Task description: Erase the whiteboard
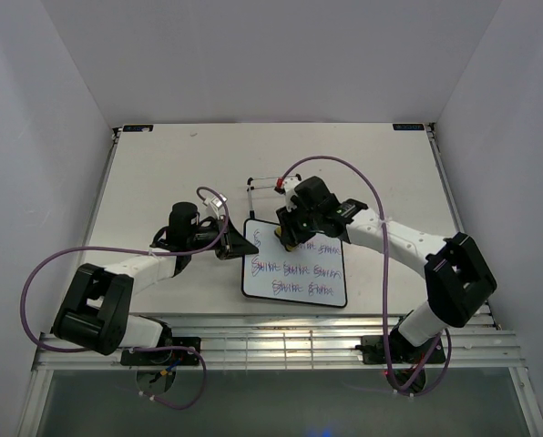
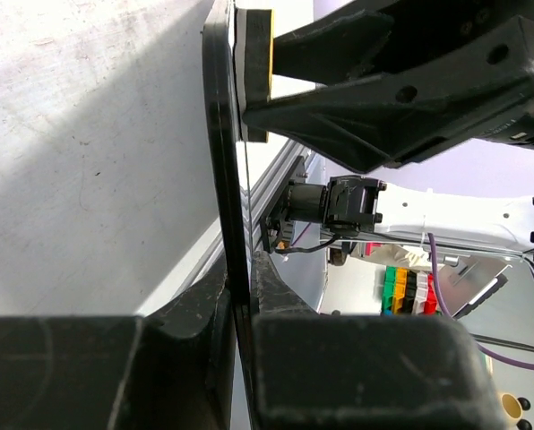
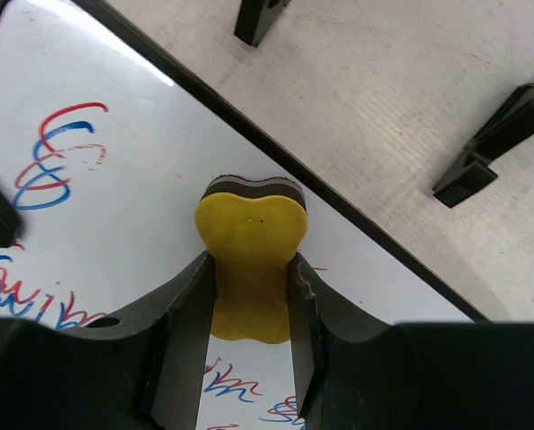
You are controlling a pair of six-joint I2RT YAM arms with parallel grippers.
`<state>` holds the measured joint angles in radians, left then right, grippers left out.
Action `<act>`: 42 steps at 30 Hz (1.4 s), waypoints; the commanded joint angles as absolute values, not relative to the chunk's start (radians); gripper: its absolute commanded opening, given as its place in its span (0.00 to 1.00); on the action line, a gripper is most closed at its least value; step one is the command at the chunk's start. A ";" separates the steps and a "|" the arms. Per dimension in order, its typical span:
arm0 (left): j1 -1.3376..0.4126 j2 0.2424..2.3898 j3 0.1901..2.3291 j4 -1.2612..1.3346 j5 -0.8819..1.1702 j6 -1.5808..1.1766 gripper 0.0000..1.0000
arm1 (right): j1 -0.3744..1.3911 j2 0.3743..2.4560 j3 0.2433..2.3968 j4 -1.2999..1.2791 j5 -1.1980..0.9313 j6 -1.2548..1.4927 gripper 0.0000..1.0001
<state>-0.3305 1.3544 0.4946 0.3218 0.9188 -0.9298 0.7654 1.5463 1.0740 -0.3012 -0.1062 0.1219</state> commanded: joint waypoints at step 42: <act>-0.344 1.359 0.548 0.437 1.009 -0.913 0.00 | 0.904 1.679 1.205 -0.515 -0.150 0.084 0.36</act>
